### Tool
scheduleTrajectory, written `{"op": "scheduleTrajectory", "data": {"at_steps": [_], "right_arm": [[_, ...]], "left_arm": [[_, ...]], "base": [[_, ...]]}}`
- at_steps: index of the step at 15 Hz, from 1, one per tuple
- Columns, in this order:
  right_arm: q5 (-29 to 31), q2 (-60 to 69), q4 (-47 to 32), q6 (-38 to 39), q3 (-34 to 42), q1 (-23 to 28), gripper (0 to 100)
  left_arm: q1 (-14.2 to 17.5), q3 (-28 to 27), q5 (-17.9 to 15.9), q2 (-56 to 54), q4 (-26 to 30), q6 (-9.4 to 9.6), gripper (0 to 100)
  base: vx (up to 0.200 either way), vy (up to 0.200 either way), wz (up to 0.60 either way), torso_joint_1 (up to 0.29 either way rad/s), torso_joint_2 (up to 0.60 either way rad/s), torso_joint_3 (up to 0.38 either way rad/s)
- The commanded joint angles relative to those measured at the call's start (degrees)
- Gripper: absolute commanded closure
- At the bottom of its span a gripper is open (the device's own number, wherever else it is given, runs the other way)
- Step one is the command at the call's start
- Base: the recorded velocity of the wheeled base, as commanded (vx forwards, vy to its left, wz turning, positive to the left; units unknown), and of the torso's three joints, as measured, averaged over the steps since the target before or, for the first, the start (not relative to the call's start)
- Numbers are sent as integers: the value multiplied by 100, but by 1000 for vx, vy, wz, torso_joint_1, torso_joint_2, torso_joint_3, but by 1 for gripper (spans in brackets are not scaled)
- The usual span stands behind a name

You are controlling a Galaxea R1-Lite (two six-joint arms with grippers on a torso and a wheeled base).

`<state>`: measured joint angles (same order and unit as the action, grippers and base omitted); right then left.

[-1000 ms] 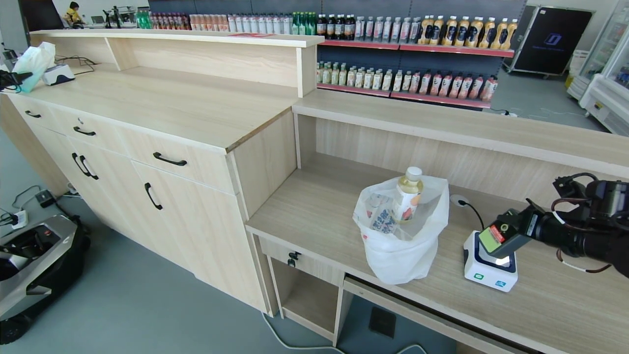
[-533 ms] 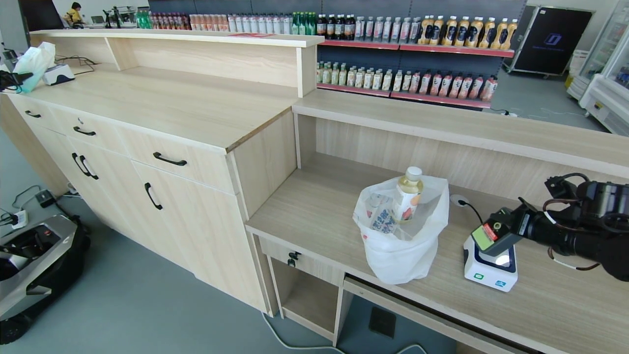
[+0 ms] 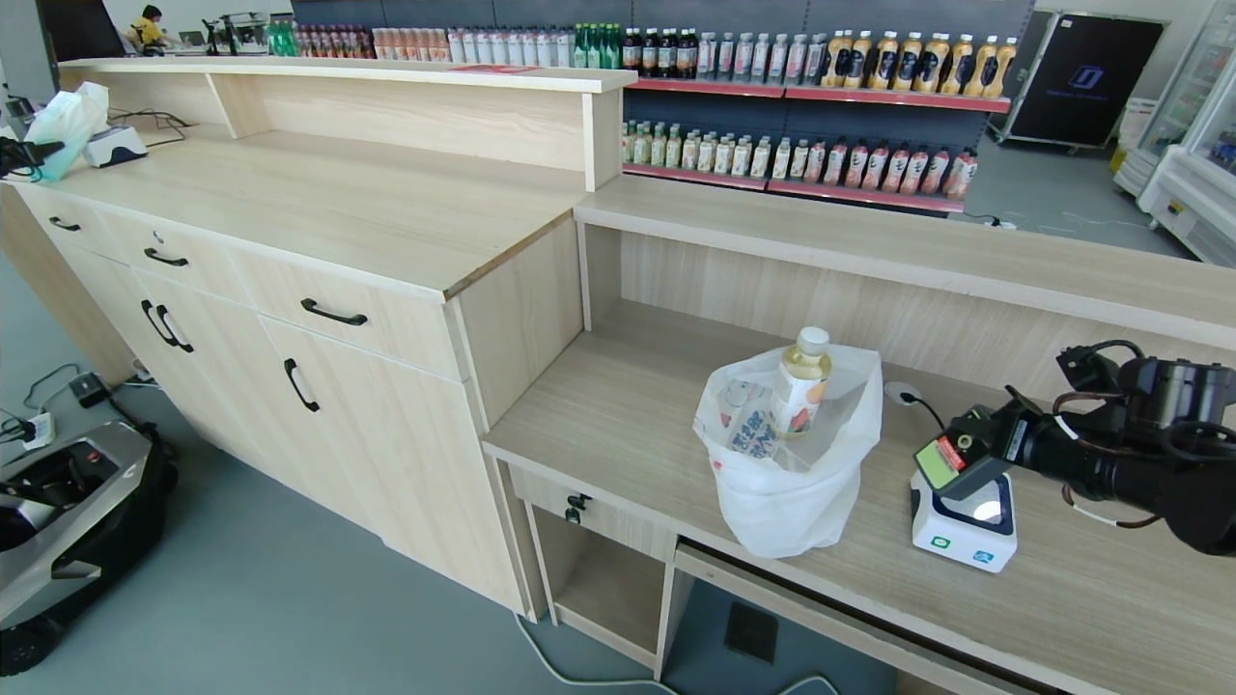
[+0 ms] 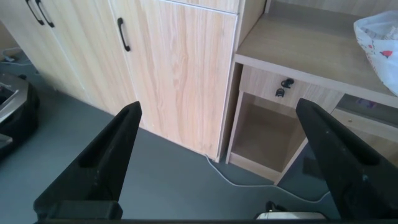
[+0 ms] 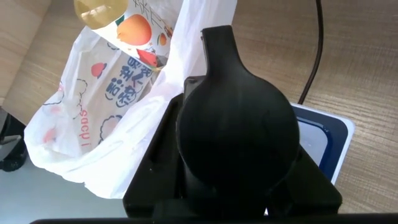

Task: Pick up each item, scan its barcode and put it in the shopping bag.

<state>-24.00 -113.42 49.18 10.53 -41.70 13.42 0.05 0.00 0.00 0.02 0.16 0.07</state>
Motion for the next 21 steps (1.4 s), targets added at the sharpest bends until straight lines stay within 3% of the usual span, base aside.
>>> {"op": "scheduleTrajectory", "data": {"at_steps": [1,9,12,15,16,19,21], "right_arm": [[1,-22,4,1,13,-6,100],[1,-101,206,-7,-4,3,100],[-8,769,145,-218,136,-15,100],[80,2351,-172,-2187,1147,82,100],[98,3072,-224,-3374,1630,389,100],[36,3546,-180,-4138,1586,363,100],[10,3634,-66,-4173,1569,-41,100]], "left_arm": [[4,0,0,-2,2,1,0],[4,0,0,-2,2,1,0],[4,0,0,-2,2,1,0],[4,0,0,-2,2,1,0],[4,0,0,-2,2,1,0],[4,0,0,-2,2,1,0],[4,0,0,-2,-7,1,0]], "base": [[0,0,0,0,0,0],[0,0,0,0,0,0],[0,0,0,0,0,0],[0,0,0,0,0,0],[0,0,0,0,0,0],[0,0,0,0,0,0],[0,0,600,2,2,2]]}}
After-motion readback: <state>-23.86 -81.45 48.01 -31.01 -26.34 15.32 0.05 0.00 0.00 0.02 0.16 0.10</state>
